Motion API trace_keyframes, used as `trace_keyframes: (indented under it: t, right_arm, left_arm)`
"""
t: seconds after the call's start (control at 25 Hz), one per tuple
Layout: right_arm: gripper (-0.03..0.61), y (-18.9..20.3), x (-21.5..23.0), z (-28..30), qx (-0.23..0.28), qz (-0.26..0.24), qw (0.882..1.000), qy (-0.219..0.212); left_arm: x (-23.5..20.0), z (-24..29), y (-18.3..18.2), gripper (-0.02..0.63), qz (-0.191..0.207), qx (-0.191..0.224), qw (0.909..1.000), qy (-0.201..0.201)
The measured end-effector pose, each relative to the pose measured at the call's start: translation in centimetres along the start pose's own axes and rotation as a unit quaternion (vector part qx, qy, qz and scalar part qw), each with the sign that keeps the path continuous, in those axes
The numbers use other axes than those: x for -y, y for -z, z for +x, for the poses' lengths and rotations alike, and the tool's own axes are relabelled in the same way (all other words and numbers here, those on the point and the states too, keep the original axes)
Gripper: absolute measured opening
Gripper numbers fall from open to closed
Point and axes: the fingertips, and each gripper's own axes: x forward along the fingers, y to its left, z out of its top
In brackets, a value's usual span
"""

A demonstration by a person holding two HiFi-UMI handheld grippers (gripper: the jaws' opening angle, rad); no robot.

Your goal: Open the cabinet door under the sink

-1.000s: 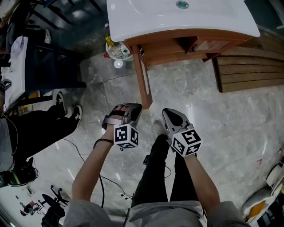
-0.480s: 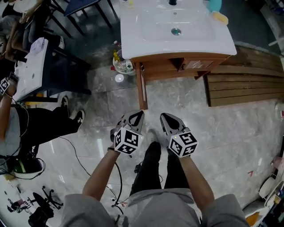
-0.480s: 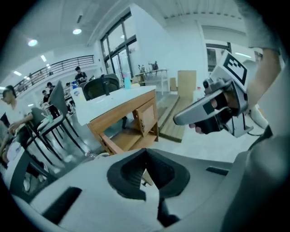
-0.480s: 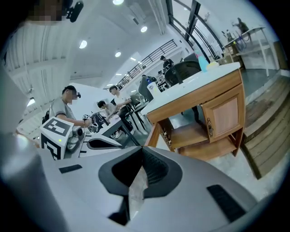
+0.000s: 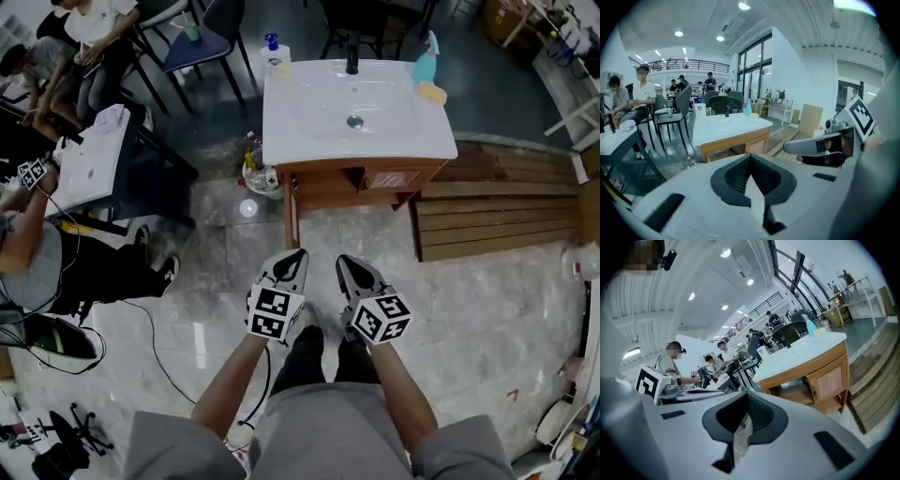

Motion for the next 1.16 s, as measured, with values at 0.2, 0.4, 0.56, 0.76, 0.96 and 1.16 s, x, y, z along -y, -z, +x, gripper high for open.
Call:
trace_keyframes:
  t: [0.2, 0.4, 0.56, 0.76, 0.96, 1.16]
  right_arm:
    - [0.009, -4.0, -1.9, -2.5, 0.031, -0.032, 0.999, -0.005]
    - [0.009, -6.1, -3.4, -4.7, 0.051, -0.032, 0.998, -0.009]
    - [0.009, -6.8, -3.9, -6.0, 0.059, -0.033, 0.998, -0.006]
    - [0.009, -6.6, -3.9, -7.0, 0.062, -0.024, 0.998, -0.001]
    - [0.009, -6.9, -4.2, -7.1, 0.058, -0.031, 0.998, -0.017]
    - [0.009, -7.2, -4.1, -7.4, 0.056, -0.039, 0.997, -0.031]
  left_arm:
    - [2.1, -2.3, -3.5, 0.008, -0.074, 0.032, 0.9968, -0.001]
    - [4.3, -4.8, -6.4, 0.008, -0.091, 0.075, 0.993, -0.004]
    - [6.0, -5.9, -7.9, 0.008, -0.086, 0.095, 0.9918, -0.001]
    - [7.0, -6.6, -8.2, 0.008, -0.087, 0.105, 0.9906, -0.007]
    - [6.9, -7.2, -8.2, 0.008, -0.094, 0.111, 0.9891, -0.026]
    - [7.3, -7.1, -8.2, 0.008, -0.096, 0.114, 0.988, -0.039]
